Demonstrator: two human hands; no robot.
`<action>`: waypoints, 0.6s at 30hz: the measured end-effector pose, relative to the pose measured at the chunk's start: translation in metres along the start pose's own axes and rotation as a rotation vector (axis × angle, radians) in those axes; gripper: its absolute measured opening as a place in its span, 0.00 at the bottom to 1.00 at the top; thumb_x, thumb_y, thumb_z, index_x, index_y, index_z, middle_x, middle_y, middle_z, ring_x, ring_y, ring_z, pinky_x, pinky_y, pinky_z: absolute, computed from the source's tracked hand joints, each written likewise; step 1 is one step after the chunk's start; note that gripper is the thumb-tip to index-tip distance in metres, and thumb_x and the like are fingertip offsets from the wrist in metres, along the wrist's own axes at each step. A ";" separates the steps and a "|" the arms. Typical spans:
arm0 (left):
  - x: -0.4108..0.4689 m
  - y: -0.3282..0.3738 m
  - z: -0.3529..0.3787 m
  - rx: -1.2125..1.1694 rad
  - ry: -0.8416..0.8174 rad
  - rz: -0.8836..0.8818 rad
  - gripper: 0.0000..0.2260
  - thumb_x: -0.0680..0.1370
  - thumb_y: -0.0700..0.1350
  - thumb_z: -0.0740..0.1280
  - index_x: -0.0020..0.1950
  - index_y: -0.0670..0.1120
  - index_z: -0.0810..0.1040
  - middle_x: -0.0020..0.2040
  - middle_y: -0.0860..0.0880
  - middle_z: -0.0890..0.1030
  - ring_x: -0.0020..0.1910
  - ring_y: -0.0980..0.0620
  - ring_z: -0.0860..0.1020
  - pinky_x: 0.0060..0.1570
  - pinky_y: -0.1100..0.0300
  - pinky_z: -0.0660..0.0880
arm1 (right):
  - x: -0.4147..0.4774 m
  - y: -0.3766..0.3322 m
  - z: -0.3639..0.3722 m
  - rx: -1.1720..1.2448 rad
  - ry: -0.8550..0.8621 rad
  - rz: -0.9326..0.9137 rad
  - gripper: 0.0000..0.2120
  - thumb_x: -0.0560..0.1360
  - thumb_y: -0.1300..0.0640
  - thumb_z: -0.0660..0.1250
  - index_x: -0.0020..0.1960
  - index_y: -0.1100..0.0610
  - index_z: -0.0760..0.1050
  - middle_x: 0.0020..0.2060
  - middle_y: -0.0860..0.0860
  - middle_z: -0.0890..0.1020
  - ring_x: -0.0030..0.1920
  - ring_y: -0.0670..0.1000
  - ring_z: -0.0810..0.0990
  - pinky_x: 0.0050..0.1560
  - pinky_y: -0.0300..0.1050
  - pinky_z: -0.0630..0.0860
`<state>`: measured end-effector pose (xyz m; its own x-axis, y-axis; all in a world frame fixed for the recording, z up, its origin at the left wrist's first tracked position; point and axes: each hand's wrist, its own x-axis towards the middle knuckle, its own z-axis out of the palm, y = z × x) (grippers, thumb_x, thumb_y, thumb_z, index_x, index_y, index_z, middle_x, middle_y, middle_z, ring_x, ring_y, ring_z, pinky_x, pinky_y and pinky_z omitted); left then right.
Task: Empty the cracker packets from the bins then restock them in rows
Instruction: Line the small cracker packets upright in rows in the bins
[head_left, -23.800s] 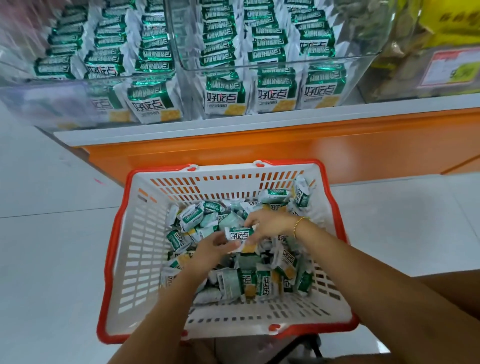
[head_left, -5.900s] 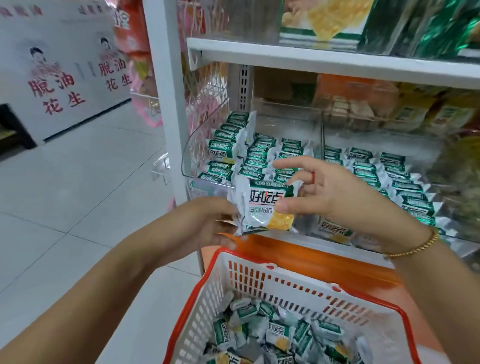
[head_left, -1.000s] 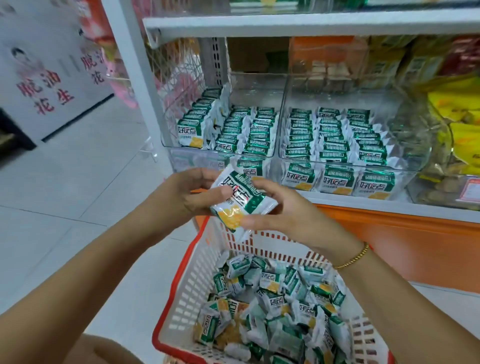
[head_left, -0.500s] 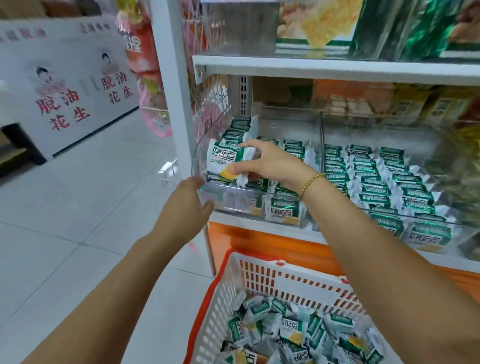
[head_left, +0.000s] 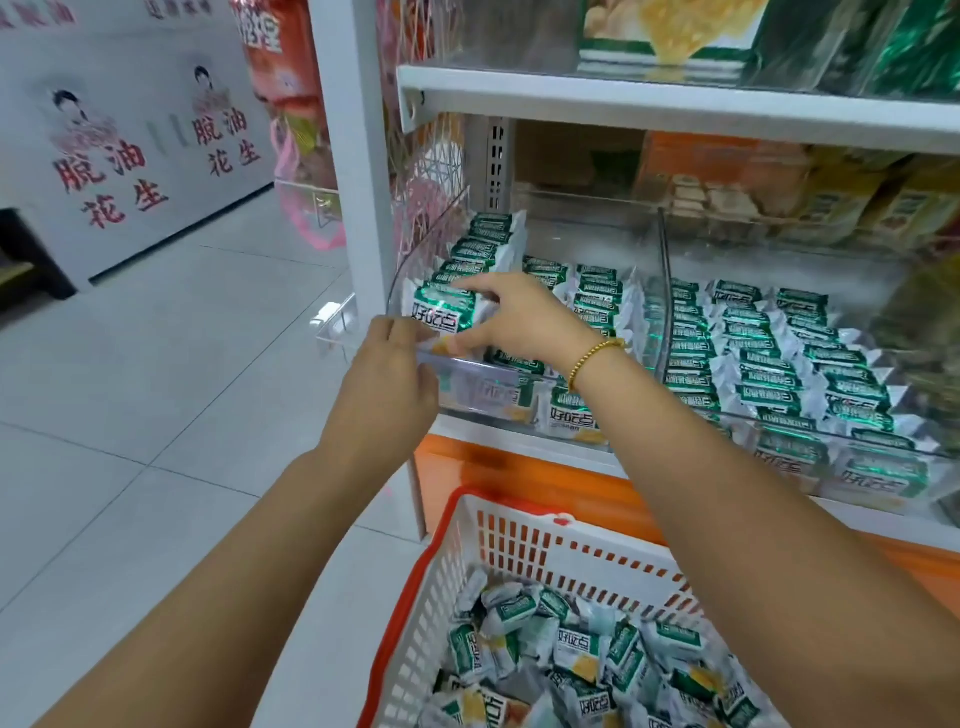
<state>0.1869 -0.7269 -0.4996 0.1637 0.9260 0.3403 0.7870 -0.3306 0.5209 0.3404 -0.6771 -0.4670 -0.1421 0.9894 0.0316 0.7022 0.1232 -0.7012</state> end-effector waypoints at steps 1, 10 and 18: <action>-0.001 0.000 0.002 0.020 -0.016 0.035 0.15 0.78 0.35 0.61 0.64 0.40 0.73 0.61 0.43 0.71 0.58 0.46 0.73 0.51 0.65 0.64 | -0.002 0.001 0.001 -0.002 0.008 -0.003 0.35 0.68 0.51 0.77 0.72 0.49 0.69 0.67 0.52 0.71 0.64 0.52 0.72 0.57 0.39 0.67; -0.001 0.004 0.005 0.191 0.002 -0.028 0.16 0.76 0.37 0.61 0.63 0.43 0.73 0.59 0.42 0.74 0.61 0.46 0.68 0.50 0.58 0.68 | -0.009 0.005 0.014 -0.047 0.196 -0.174 0.20 0.71 0.55 0.74 0.63 0.52 0.78 0.51 0.51 0.69 0.47 0.49 0.72 0.53 0.38 0.71; -0.002 0.006 0.005 0.134 0.070 0.015 0.27 0.75 0.36 0.63 0.74 0.43 0.62 0.73 0.45 0.63 0.70 0.45 0.64 0.55 0.52 0.73 | 0.005 -0.010 0.017 -0.376 0.116 -0.249 0.17 0.73 0.52 0.72 0.61 0.50 0.79 0.51 0.50 0.65 0.48 0.49 0.69 0.47 0.41 0.67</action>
<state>0.1946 -0.7298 -0.5007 0.1377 0.9046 0.4035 0.8577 -0.3126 0.4082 0.3210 -0.6751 -0.4721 -0.2746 0.9256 0.2603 0.8638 0.3564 -0.3561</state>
